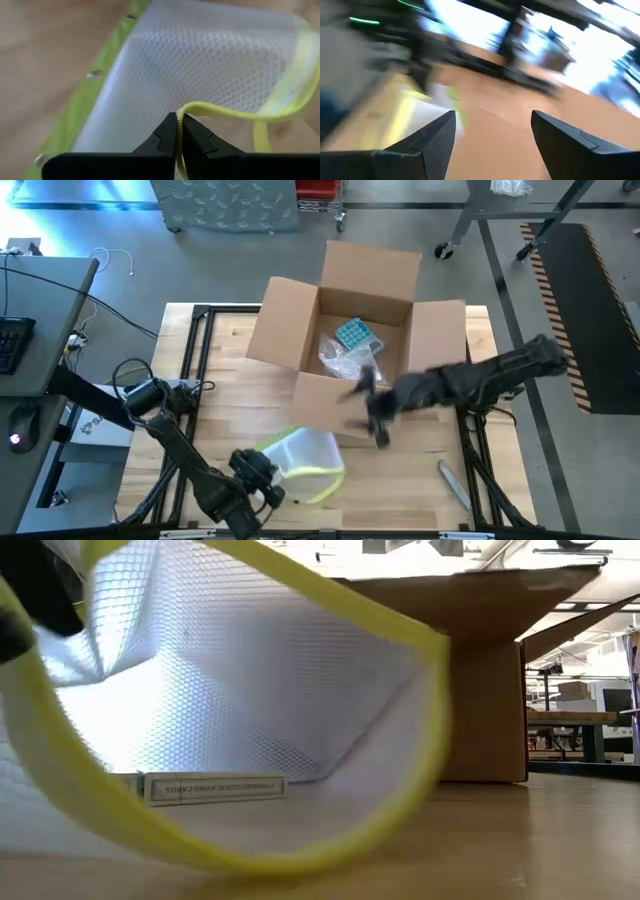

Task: Unpack boxes
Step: Put the blue calculator into the transparent zipper bag

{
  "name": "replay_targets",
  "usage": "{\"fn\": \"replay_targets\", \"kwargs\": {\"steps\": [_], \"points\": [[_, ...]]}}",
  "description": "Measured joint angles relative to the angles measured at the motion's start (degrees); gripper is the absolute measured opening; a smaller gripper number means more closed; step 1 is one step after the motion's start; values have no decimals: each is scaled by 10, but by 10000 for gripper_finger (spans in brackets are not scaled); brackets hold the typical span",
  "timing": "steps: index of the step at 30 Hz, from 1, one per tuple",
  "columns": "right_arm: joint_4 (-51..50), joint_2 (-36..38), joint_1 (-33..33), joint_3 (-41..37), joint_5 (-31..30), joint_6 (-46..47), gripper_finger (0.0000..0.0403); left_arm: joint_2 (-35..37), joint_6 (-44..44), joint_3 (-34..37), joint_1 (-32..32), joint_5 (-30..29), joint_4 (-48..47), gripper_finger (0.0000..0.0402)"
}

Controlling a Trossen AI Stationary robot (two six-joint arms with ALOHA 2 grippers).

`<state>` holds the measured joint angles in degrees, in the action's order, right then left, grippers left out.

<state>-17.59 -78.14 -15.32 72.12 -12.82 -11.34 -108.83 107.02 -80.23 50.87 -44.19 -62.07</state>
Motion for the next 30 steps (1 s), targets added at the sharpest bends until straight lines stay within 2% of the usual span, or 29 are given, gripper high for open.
{"fn": "replay_targets", "kwargs": {"steps": [3,8,13,15,18,24,27,30], "points": [[-58,13,99,0,-37,49,232,32,58,0,2,-10,-124,0],[-118,-27,266,-1,29,52,221,73,73,0,-1,-27,-277,0],[-133,-99,365,-2,43,79,220,98,16,25,-21,-92,-256,0],[-138,-129,383,-2,79,82,220,99,14,35,-33,-101,-254,0],[-175,-178,387,-2,171,69,220,99,13,56,-53,-84,-243,0],[-284,-210,368,-2,362,-45,220,98,13,84,-81,-50,-241,0],[-297,-188,362,-2,360,-80,220,98,4,88,-92,-48,-242,0],[-237,-171,369,-2,275,-71,220,98,3,94,-102,-48,-242,0]]}}
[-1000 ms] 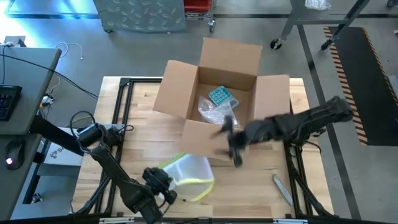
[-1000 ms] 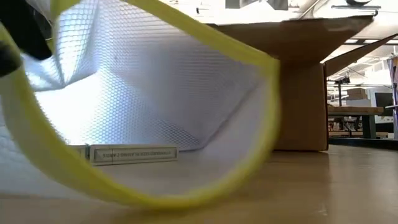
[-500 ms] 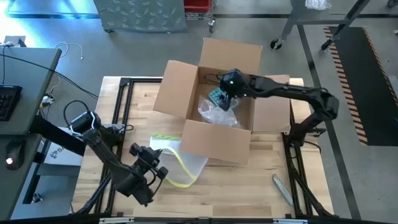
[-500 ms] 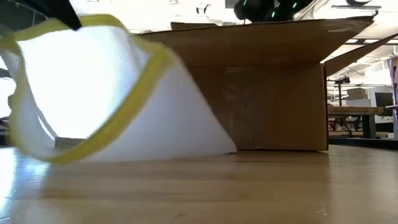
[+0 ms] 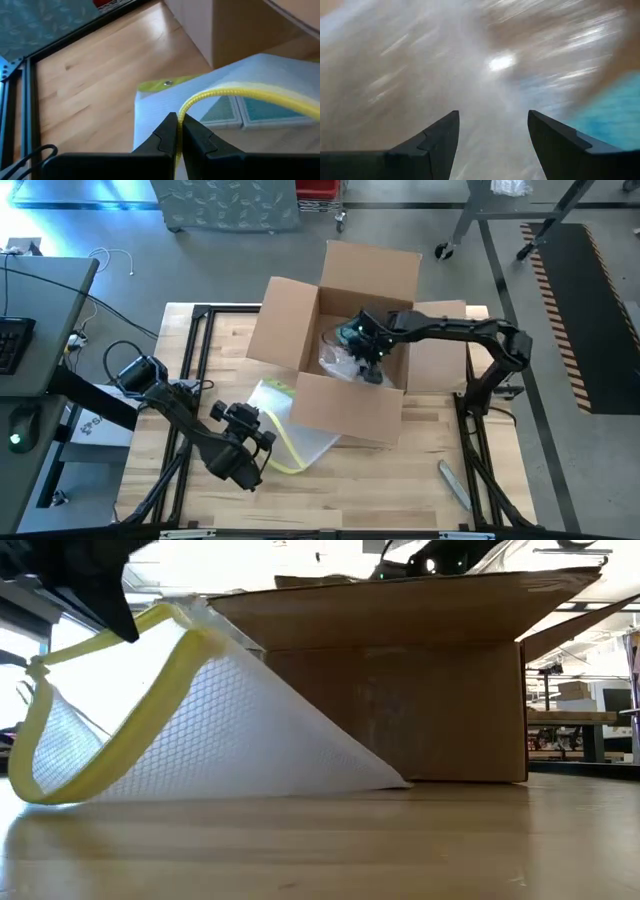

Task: Unpack boxes
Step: Put the blue calculator into the transparent zipper bag

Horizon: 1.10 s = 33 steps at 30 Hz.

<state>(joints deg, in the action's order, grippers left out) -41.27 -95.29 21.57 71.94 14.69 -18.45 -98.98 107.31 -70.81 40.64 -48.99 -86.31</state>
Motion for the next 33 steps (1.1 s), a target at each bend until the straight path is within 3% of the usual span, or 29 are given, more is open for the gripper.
{"fn": "replay_targets", "kwargs": {"steps": [3,6,9,12,17,24,27,33], "points": [[63,0,24,0,-115,89,220,0,-5,8,-10,0,0,0],[75,-3,61,0,-177,199,220,0,-21,12,-18,-1,5,0],[58,-6,100,0,-175,241,220,0,-29,13,-24,-2,7,0],[26,-17,128,0,-164,225,226,0,-30,13,-28,-9,9,0],[14,-57,145,0,-129,217,274,0,-30,13,-28,-21,9,0],[8,-132,144,2,-175,290,325,0,-30,13,-26,-43,19,0],[14,-148,145,3,-127,296,327,0,-30,13,-26,-52,22,0],[58,-153,149,0,30,300,327,0,-52,13,-27,-57,26,0]]}}
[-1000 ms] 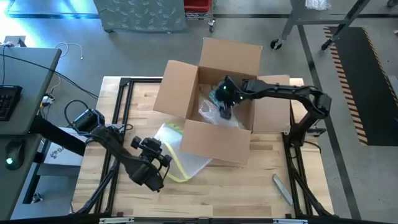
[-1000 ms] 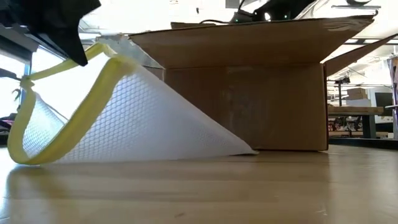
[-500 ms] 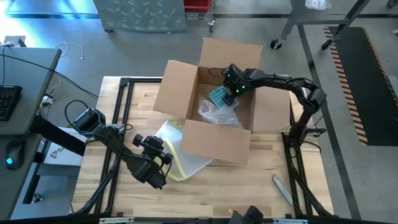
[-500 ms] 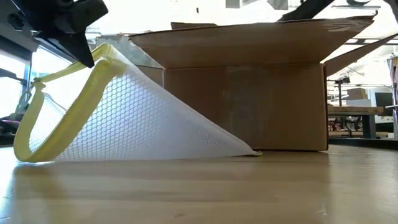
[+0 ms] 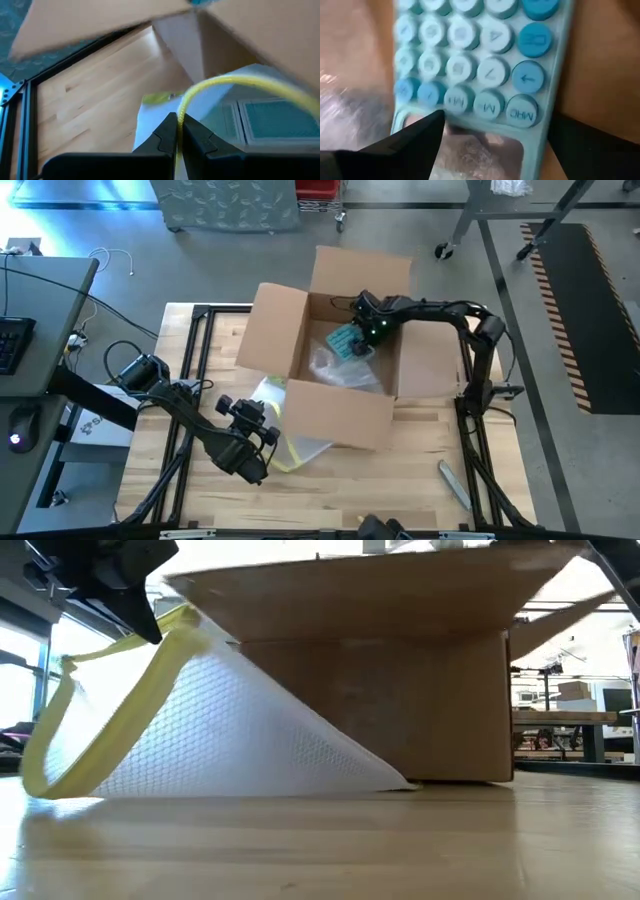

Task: Unpack boxes
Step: Put the blue calculator into the transparent zipper bag

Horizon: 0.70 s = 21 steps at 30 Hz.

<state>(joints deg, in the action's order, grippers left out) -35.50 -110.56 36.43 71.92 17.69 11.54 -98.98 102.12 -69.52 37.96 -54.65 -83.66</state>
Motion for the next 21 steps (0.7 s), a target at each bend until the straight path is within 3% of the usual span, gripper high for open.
{"fn": "replay_targets", "kwargs": {"steps": [3,11,21], "points": [[25,0,3,-1,66,-2,327,0,-4,0,-1,-1,0,0],[50,-30,4,0,159,-2,327,0,-4,0,-3,-6,0,0],[117,-51,-10,1,237,-13,288,0,-15,0,-5,-8,0,0]]}}
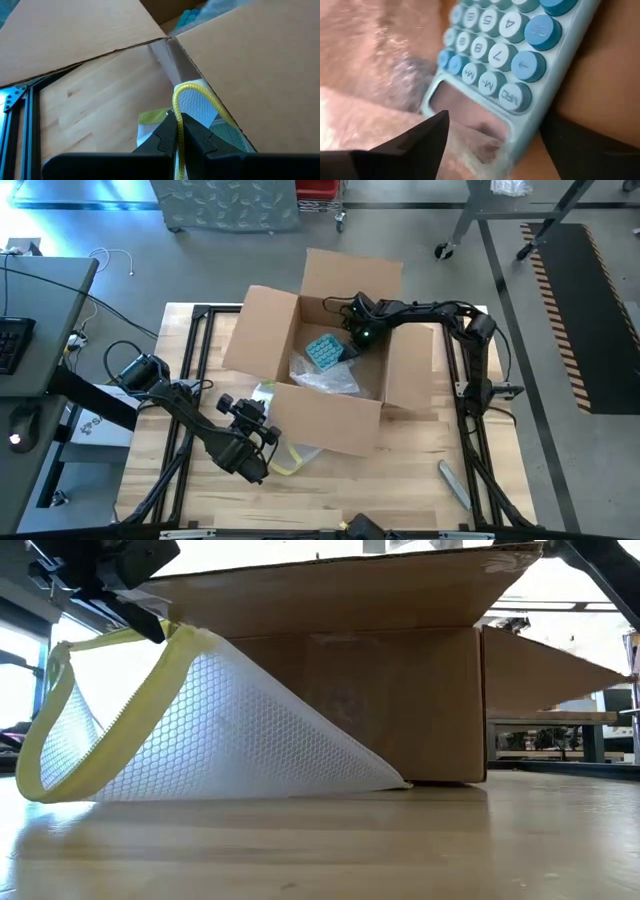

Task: Unpack boxes
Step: Put the blue calculator into the transparent zipper bag

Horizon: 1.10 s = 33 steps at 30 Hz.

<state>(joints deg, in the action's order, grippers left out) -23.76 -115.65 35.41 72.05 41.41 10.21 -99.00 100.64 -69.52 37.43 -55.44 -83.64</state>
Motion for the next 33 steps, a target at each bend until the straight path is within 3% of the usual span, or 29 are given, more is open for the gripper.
{"fn": "replay_targets", "kwargs": {"steps": [5,12,14,17,19,22,27,33], "points": [[22,7,-1,-1,29,4,262,0,0,0,0,0,0,0],[87,16,-6,-2,87,30,261,0,0,0,0,0,0,0],[107,17,-14,-2,70,39,262,0,0,0,0,0,0,0],[111,17,-34,-2,-14,44,262,0,0,0,0,0,0,0],[116,16,-44,-2,-38,45,262,0,0,0,0,-2,1,0],[115,14,-57,-3,-40,54,262,0,0,0,0,-5,1,0],[120,6,-77,-2,12,43,262,0,-3,0,-3,-6,3,0],[164,-6,-101,-2,-25,63,255,0,-4,0,-3,-10,9,0]]}}
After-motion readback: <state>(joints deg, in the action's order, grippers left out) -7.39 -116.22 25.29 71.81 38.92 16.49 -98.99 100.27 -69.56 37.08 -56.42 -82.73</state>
